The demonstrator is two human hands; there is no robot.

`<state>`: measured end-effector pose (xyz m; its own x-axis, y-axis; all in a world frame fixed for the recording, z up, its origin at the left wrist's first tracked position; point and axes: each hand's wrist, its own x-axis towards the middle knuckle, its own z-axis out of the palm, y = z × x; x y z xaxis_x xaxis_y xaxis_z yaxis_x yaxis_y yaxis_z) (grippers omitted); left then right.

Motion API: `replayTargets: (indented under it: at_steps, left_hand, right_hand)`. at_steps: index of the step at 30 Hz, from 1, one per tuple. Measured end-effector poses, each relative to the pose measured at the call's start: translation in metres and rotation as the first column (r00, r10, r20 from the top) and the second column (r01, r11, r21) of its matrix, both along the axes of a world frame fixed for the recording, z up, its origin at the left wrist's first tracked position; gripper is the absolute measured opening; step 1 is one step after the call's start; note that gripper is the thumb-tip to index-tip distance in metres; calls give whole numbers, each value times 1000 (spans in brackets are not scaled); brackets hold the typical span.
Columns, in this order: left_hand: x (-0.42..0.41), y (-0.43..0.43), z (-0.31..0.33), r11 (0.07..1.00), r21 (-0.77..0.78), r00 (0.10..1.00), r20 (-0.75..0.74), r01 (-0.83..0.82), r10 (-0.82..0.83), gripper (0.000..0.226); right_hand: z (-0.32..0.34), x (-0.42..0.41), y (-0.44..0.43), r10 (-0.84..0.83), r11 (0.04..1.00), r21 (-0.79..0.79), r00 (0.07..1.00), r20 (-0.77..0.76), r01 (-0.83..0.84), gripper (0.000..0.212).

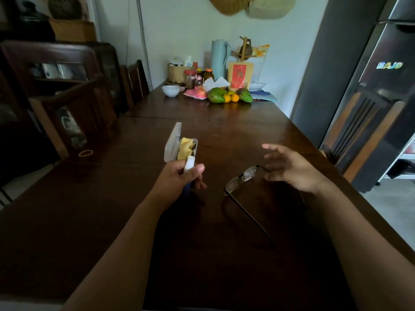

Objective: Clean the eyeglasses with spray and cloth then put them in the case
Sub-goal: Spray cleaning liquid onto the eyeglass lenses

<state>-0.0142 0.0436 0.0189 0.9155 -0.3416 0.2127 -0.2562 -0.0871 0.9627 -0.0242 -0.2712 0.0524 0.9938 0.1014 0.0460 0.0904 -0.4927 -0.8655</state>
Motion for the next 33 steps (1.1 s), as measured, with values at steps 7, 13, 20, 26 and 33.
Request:
replayTargets:
  at_steps: [7,13,20,26,33]
  left_hand:
    - [0,-1,1,999,-11,998,43,-36,36,34]
    - [-1,-1,3,998,-21,997,63,-52,54,40]
    - [-2,0,2,997,-30,993,92,-70,72,31]
    - [-2,-4,2,997,-18,989,124,-78,79,34]
    - [-3,-16,0,998,-9,997,47,-65,65,41]
  right_hand:
    - [38,-28,70,113,896,-444,955,273,22,16]
    - [12,-30,108,92,818,-574,994,62,-40,28]
    - [15,-39,84,161,835,-545,980,118,-72,34]
    - [16,-44,44,180,859,-499,981,77,-118,35]
    - [2,-39,28,-1,825,-560,993,119,68,31]
